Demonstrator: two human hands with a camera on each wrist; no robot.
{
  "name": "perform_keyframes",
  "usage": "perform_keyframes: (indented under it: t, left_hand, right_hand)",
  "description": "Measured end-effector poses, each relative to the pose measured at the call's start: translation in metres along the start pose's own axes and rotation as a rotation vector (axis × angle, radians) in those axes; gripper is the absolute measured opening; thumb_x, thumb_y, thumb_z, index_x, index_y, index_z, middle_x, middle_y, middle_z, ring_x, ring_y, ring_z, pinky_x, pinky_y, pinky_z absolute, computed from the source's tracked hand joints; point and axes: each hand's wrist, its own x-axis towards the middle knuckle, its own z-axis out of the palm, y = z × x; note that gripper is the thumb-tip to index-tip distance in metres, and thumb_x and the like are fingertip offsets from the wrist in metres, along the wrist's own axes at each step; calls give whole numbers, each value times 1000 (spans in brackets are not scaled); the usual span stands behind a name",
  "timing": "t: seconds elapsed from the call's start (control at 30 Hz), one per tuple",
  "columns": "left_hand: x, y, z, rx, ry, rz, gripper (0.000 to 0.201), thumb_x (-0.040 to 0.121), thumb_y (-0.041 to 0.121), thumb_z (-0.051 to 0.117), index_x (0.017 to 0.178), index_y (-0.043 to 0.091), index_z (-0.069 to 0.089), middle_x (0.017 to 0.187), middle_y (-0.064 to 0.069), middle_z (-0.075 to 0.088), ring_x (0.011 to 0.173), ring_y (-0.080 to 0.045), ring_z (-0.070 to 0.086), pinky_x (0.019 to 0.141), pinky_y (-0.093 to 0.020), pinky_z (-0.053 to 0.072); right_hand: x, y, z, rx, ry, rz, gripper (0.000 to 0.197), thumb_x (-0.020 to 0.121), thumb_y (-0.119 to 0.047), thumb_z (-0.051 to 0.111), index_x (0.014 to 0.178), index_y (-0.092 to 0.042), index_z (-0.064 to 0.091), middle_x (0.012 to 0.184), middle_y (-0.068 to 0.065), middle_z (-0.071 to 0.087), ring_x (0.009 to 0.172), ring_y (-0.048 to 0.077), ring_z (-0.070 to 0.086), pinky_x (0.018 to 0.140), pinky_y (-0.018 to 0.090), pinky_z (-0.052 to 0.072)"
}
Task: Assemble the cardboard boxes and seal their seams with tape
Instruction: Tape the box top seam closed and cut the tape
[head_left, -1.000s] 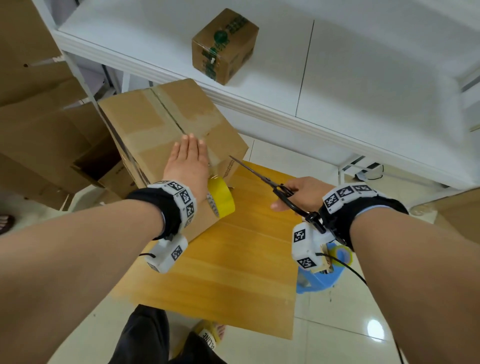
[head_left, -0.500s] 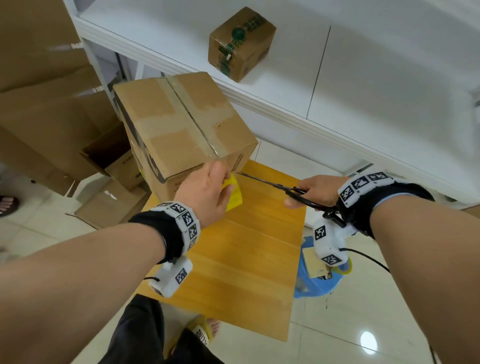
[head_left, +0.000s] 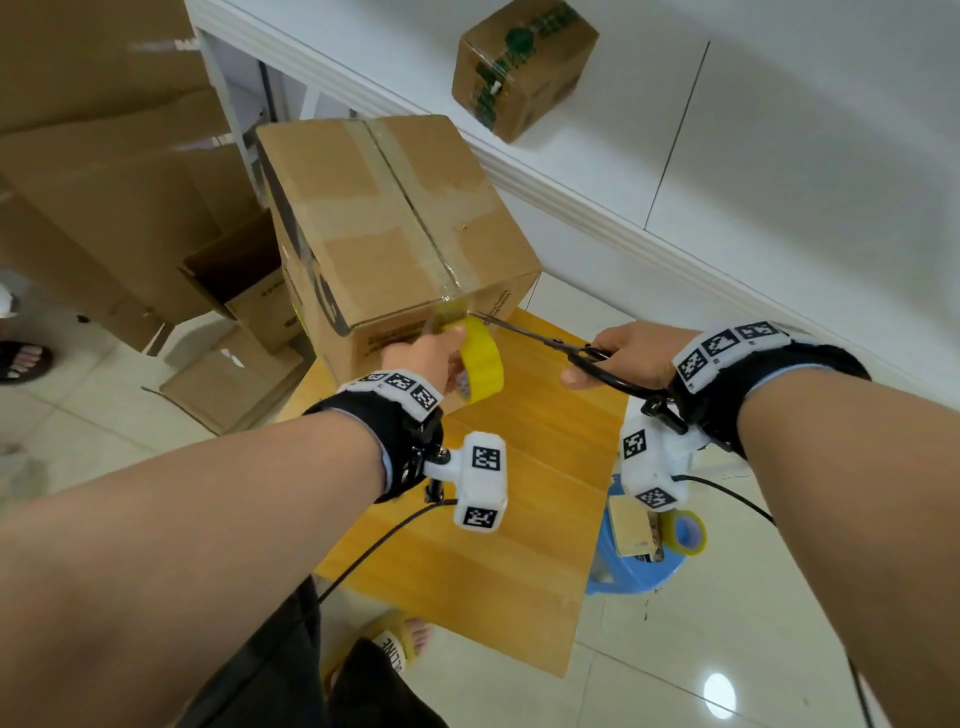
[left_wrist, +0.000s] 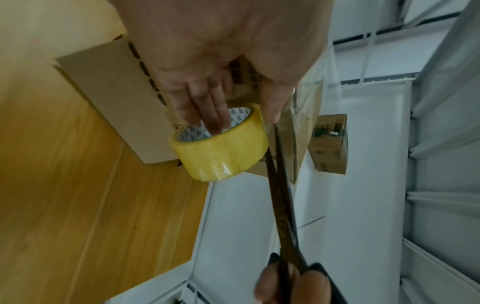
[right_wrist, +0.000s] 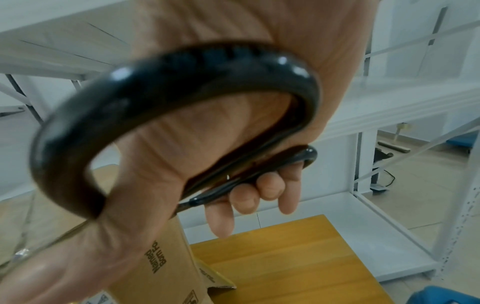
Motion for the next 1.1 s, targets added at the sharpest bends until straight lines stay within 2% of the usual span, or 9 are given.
perform_keyframes:
  t: [0.07,0.17,0.3,0.4,0.57,0.7,0.87,1.0,1.1]
  left_hand:
    - [-9,4,0,-119,-27,-32,97,32,41,87,114,0,59,89,-16,73,77,-33,72,77,-47,57]
    - [-35,17,4,-178,-48,-8,62,57,23,83,108,-2,57,91,-20,72,80,-35,72,76,-51,58]
    - [-33,24,17,-168,-17,-53,60,56,20,72,110,4,52,106,-20,65,93,-38,66,85,-54,53]
    - [-42,31,22,-100,-53,-73,20,83,14,62,99,6,53,108,-12,58,94,-28,61,89,-46,54]
    - [-50,31,17,-87,19,-46,52,72,15,62,122,5,48,104,-19,61,96,-37,63,83,-57,52]
    - [-52,32,12,82,22,43,51,78,27,63,123,3,55,116,-22,60,92,-30,58,92,-52,51]
    - [-47,13,16,276,-84,108,39,95,26,52,128,6,56,132,-16,56,94,-21,46,98,-37,47]
    - [-48,7,23,279,8,143,24,93,31,55,102,13,67,92,-6,60,80,-24,50,75,-27,38]
    - [-47,7,26,242,60,151,21,87,32,59,72,17,59,73,-5,60,72,-27,55,71,-30,49]
  right_hand:
    - [0,7,-2,118,0,-18,59,53,-76,69,82,-25,62,77,-2,60,73,17,55,75,33,44]
    - [-1,17,-10,213,-82,-43,40,61,-50,85,69,-23,57,60,-6,55,60,14,49,69,29,42]
    - [7,6,-13,350,33,-97,28,72,-31,87,79,-22,61,72,0,60,71,18,55,77,35,48]
    - [20,-21,-13,458,197,-172,22,76,-28,84,80,-29,63,84,-5,67,82,18,64,85,37,52]
    - [39,-68,-11,644,201,-343,28,81,-7,77,83,-29,60,118,-3,71,104,12,67,78,23,49]
    - [52,-80,-10,535,196,-354,31,80,-2,73,81,-31,63,123,2,69,113,20,65,98,38,52]
    - [54,-72,-12,359,157,-310,28,78,-11,78,78,-35,64,119,-4,70,110,19,66,100,45,51]
    - [55,-59,-6,431,161,-294,28,77,-12,80,76,-37,67,117,-7,71,111,15,65,103,43,50]
    - [57,-62,-3,514,172,-316,30,76,-6,77,77,-34,67,118,-4,71,111,16,66,102,42,51]
